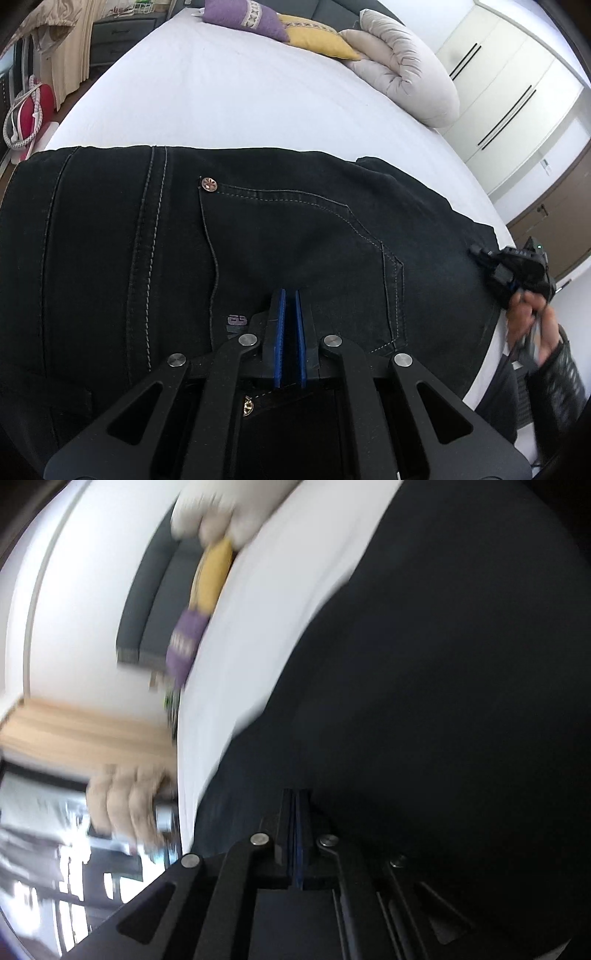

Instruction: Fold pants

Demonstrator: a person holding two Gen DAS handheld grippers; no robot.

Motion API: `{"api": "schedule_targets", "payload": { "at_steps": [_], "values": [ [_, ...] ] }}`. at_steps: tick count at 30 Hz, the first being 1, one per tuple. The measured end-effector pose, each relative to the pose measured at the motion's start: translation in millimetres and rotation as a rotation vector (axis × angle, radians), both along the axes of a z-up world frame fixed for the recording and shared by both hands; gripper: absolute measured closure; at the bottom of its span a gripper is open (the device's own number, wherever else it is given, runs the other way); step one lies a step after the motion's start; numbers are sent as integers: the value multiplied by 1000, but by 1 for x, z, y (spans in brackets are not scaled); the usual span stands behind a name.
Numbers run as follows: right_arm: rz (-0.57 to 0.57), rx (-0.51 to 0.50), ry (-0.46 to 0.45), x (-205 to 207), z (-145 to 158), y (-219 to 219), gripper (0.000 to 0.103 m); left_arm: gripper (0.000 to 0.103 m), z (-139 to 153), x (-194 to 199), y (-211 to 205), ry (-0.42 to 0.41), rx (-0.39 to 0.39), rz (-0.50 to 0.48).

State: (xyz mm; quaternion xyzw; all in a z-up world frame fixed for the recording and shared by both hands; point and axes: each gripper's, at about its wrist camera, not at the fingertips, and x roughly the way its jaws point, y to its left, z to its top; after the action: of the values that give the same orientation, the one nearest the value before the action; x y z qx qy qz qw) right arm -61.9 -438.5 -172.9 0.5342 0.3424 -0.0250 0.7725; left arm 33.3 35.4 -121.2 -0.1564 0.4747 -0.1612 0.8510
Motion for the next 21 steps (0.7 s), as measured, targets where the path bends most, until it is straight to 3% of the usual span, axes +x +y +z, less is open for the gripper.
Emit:
{"api": "schedule_targets", "payload": {
  "at_steps": [7,9,11,13,17,21],
  "values": [
    [-334,-104,51,-42,19,-126,102,98,-11,-3,5,0,-16,1],
    [-418,-153,55,-61,38,-141,85,98,-11,-3,7,0,-23,2],
    [-520,-218,30,-85,59,-142,55,98,-12,-4,9,-2,-25,4],
    [-551,-238,3,-104,73,-130,44,98,-11,-4,13,-4,-28,4],
    [-530,-191,-39,-138,69,-115,44,98,-6,-5,14,-7,-21,3],
    [-540,-84,-37,-156,42,-119,44,98,-1,-6,11,-1,0,6]
  ]
}}
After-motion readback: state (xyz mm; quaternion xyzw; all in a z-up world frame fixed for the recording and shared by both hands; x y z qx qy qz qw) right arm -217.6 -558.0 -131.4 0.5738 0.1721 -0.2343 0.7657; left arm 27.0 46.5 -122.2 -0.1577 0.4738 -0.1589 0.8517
